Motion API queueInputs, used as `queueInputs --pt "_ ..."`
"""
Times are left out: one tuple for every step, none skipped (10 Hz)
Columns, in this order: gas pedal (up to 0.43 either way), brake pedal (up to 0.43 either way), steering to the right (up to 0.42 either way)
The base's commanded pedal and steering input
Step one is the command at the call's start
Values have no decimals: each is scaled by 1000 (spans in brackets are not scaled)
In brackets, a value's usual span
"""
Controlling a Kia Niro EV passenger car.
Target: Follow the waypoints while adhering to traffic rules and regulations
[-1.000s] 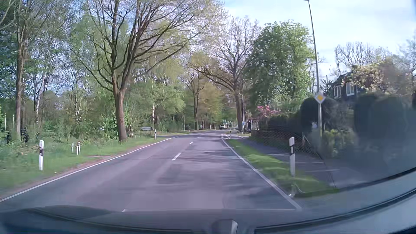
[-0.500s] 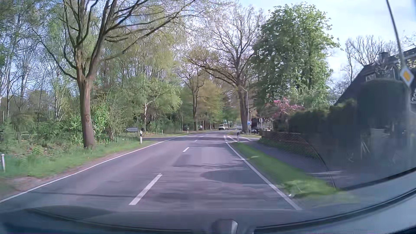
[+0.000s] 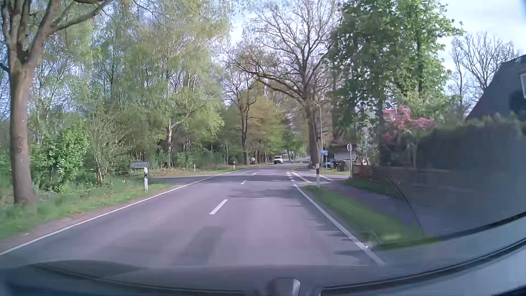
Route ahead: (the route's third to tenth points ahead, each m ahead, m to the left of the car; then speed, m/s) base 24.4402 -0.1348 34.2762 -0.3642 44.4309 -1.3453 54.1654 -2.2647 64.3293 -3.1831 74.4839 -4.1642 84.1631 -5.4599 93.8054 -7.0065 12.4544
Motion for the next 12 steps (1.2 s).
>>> queueInputs --pt "67 0 -3" --pt "67 0 -1" --pt "67 0 1" --pt "67 0 1" --pt "67 0 3" --pt "67 0 6" --pt "67 0 6" --pt "67 0 7" --pt "67 0 9" --pt "67 0 10" --pt "67 0 10" --pt "67 0 11"
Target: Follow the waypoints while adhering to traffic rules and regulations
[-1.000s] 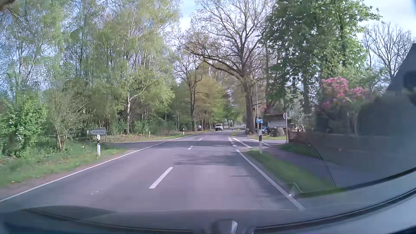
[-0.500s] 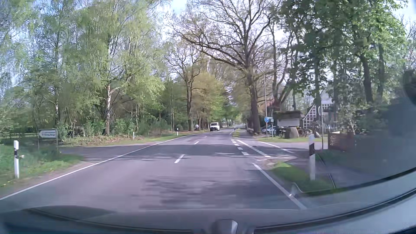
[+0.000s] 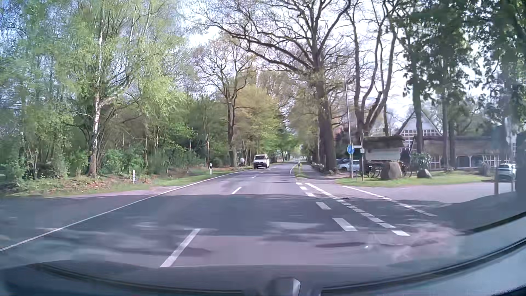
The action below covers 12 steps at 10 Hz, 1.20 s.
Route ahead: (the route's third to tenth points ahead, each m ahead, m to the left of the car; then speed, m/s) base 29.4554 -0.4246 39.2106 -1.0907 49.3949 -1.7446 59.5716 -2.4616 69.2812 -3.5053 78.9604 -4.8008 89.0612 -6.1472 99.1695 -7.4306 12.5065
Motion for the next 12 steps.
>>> queueInputs --pt "67 0 11" --pt "67 0 12" --pt "67 0 14" --pt "67 0 14" --pt "67 0 13" --pt "67 0 12" --pt "67 0 12" --pt "67 0 12" --pt "67 0 12" --pt "67 0 12" --pt "67 0 11" --pt "67 0 12"
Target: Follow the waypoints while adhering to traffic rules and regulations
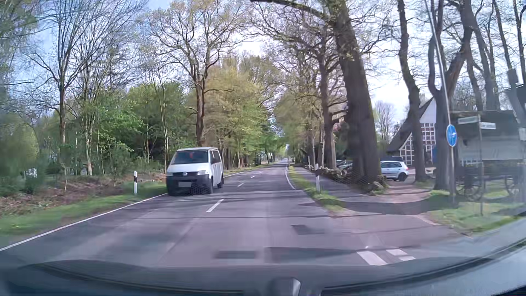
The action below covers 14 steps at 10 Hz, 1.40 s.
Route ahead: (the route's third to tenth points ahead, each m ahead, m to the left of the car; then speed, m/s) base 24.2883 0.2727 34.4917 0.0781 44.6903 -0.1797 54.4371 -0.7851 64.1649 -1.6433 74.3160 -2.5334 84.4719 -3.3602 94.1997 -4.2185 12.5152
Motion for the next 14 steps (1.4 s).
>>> queueInputs --pt "67 0 12" --pt "67 0 11" --pt "67 0 11" --pt "67 0 11" --pt "67 0 10" --pt "67 0 11" --pt "67 0 10" --pt "67 0 10" --pt "67 0 9" --pt "67 0 6" --pt "67 0 4" --pt "67 0 4" --pt "67 0 3" --pt "67 0 2"
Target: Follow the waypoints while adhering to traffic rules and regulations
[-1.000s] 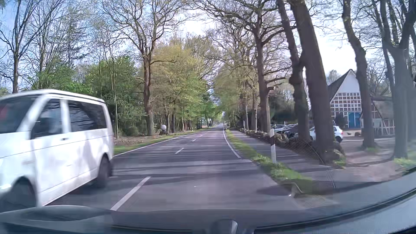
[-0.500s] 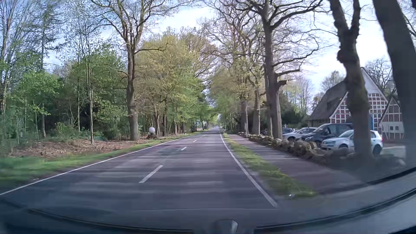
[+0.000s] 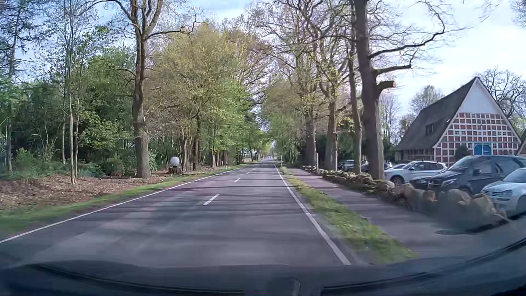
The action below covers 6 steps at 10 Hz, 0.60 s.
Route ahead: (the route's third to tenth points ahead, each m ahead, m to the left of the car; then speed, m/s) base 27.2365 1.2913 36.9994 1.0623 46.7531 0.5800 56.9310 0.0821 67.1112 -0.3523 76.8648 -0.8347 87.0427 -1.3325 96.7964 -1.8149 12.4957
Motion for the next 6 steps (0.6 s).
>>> queueInputs --pt "67 0 1" --pt "67 0 0" --pt "67 0 -1" --pt "67 0 -1" --pt "67 0 -1" --pt "67 0 -1"
